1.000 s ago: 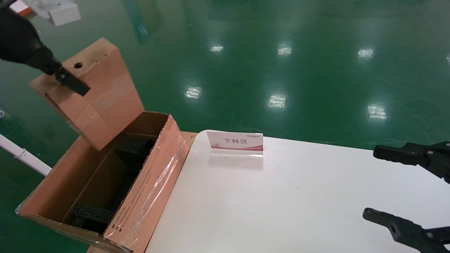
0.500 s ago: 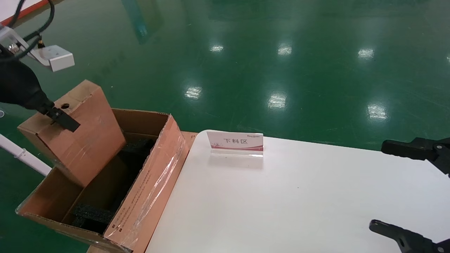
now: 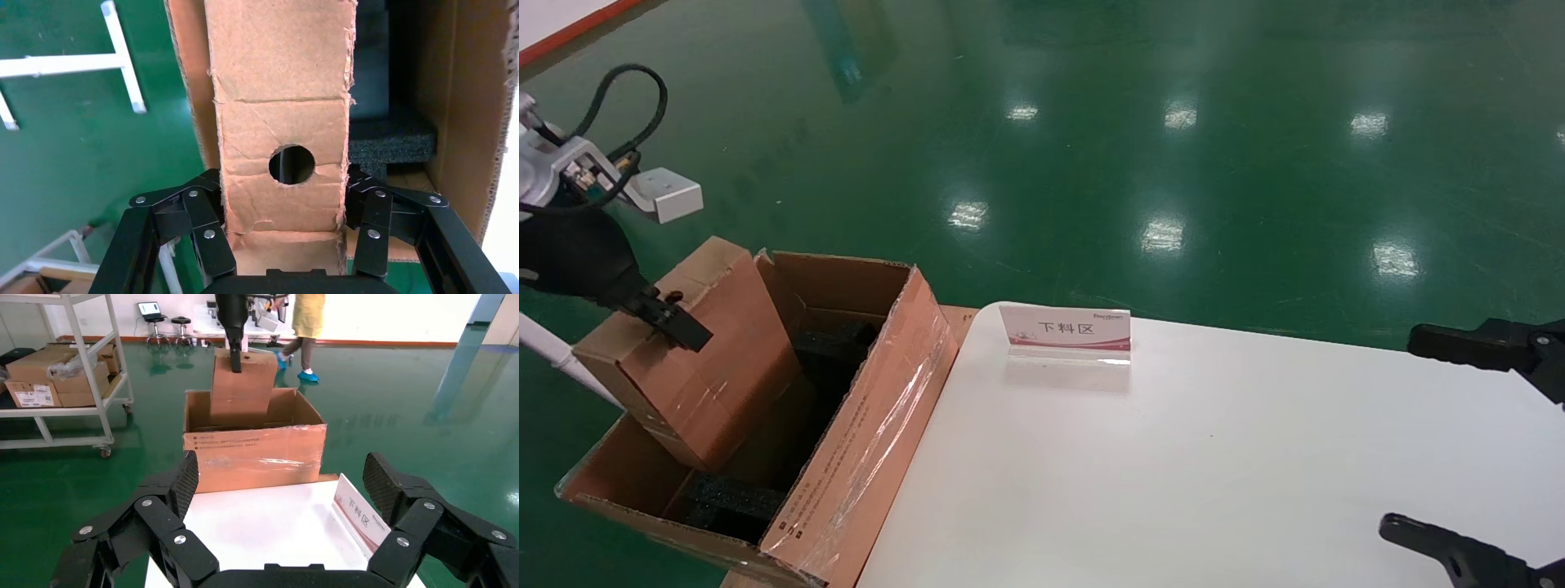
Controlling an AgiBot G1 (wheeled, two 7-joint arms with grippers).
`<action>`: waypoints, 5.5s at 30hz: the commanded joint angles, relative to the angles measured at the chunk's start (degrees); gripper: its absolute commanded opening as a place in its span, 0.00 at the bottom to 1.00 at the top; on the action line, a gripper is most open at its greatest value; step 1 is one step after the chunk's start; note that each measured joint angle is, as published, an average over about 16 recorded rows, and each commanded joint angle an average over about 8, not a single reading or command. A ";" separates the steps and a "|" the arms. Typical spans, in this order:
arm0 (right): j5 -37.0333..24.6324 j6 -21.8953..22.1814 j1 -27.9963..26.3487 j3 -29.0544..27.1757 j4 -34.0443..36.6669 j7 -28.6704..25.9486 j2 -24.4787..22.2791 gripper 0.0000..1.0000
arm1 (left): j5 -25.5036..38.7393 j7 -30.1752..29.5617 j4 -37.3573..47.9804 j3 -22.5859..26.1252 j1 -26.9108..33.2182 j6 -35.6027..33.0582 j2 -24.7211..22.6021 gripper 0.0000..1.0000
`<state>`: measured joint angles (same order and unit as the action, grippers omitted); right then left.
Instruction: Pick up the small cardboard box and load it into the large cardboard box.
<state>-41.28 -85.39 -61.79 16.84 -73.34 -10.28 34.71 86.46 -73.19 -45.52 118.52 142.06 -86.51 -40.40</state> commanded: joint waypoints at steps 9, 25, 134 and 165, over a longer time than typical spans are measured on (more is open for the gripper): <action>0.02 0.01 -0.01 0.03 0.00 0.02 -0.01 1.00 | -0.01 -2.71 -1.03 0.60 -2.61 1.80 1.05 0.00; 0.06 0.04 -0.02 0.08 0.00 0.04 -0.03 1.00 | 2.52 -7.14 -3.16 1.75 -3.80 3.94 1.49 0.00; 0.26 0.17 -0.06 0.36 0.01 0.18 -0.16 1.00 | 10.29 -21.54 2.96 5.77 -22.17 18.92 -5.79 1.00; 0.26 0.16 -0.08 0.37 0.04 0.20 -0.16 1.00 | 10.57 -19.67 -4.14 4.08 -18.17 22.76 -2.83 1.00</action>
<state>-41.01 -85.23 -61.87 17.22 -73.30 -10.08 34.55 97.28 -93.34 -51.02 122.62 124.33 -63.99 -42.76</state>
